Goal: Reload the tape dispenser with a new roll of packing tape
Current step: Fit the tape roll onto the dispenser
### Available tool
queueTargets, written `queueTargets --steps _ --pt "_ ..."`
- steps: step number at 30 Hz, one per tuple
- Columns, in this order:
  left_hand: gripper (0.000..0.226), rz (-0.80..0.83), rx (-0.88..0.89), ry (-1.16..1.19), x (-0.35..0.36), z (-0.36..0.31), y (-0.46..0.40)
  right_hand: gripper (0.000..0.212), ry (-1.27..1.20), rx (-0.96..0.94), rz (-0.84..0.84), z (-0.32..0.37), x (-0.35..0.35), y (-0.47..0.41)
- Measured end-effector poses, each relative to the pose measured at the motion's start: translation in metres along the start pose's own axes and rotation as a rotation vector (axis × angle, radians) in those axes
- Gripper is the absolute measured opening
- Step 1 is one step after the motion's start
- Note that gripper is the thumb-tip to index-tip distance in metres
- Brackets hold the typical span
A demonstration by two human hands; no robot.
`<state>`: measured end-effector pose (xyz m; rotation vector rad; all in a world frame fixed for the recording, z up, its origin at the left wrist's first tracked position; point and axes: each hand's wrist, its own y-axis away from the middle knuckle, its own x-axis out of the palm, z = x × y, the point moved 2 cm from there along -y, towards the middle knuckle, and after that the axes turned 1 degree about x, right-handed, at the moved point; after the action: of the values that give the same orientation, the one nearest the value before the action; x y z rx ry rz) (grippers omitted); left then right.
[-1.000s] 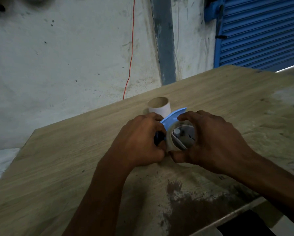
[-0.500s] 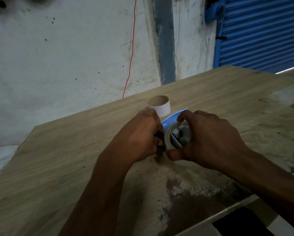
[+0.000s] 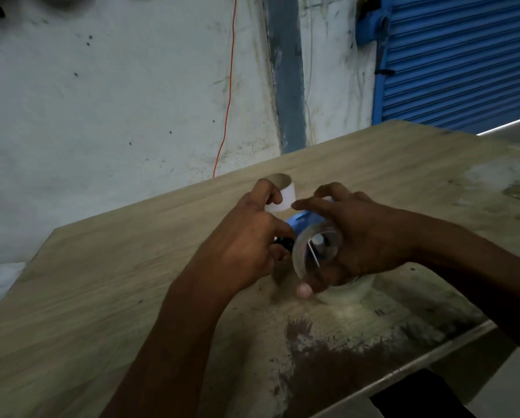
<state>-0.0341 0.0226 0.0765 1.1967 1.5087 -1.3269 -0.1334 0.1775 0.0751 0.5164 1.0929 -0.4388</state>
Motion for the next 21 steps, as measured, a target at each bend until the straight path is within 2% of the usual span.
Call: queueTargets --steps 3,6,9,12,16,19,21 --pt "0.022 -0.027 0.032 0.009 0.002 -0.001 -0.001 0.152 -0.027 0.004 0.018 -0.008 0.004 0.001" --pt "0.018 -0.059 0.087 -0.012 0.012 -0.002 -0.003 0.154 -0.054 0.041 0.003 -0.011 0.007 0.000" --pt "0.019 -0.065 0.116 -0.012 0.021 -0.002 -0.007 0.157 -0.091 0.126 -0.111 -0.012 0.015 -0.002" --pt "0.021 -0.042 0.052 0.023 0.020 -0.001 -0.009 0.159 -0.121 0.189 -0.232 -0.008 0.020 0.008" --pt "0.022 -0.005 0.021 0.061 0.017 0.004 -0.007 0.146 -0.064 0.169 -0.299 0.000 0.022 0.029" --pt "0.018 0.005 0.016 0.076 0.016 0.003 -0.005 0.118 -0.009 0.071 -0.327 -0.003 0.022 0.034" --pt "0.017 -0.001 0.022 0.048 0.015 0.002 -0.006 0.109 -0.030 0.031 -0.309 -0.010 0.015 0.032"
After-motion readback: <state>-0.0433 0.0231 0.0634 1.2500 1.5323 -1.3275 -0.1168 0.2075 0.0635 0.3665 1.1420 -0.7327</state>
